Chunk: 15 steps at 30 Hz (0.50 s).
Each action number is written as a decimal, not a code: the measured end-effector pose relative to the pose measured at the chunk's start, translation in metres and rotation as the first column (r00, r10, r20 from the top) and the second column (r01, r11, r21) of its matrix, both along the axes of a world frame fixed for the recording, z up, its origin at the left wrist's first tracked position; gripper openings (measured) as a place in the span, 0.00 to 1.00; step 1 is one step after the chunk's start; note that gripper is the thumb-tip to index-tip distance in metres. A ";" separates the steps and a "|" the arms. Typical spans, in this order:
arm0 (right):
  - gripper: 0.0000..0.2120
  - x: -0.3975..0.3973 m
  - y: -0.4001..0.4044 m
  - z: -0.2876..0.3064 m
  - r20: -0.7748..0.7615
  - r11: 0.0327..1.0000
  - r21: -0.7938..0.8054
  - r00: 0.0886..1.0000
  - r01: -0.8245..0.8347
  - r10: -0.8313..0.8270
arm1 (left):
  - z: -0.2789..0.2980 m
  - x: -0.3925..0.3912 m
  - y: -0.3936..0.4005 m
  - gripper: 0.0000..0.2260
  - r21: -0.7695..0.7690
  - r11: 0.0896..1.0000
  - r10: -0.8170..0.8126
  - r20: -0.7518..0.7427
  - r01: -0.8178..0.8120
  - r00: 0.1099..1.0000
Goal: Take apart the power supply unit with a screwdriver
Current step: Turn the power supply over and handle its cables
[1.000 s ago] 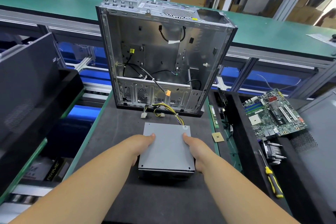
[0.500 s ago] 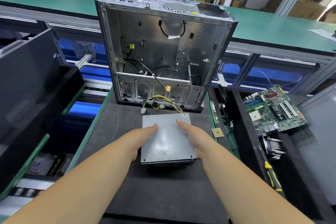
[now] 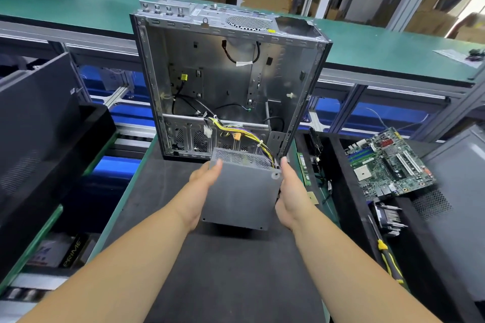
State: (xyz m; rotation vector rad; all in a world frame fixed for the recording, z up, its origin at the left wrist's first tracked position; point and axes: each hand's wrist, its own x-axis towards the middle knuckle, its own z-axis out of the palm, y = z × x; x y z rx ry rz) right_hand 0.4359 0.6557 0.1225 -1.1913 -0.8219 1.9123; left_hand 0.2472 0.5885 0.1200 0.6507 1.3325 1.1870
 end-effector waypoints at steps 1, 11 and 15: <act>0.27 0.000 0.001 -0.004 0.005 1.000 0.004 1.000 0.028 -0.028 | -0.002 0.000 0.000 0.48 0.007 1.000 0.000 0.000 0.000 1.000; 0.12 0.010 -0.006 -0.019 0.107 0.990 0.141 0.993 0.023 -0.038 | -0.026 -0.004 -0.006 0.22 0.003 1.000 -0.003 0.032 0.003 0.999; 0.14 0.018 -0.012 -0.018 0.158 0.983 0.179 0.987 -0.049 0.021 | -0.024 -0.008 -0.010 0.18 0.058 0.998 0.011 -0.020 -0.010 1.000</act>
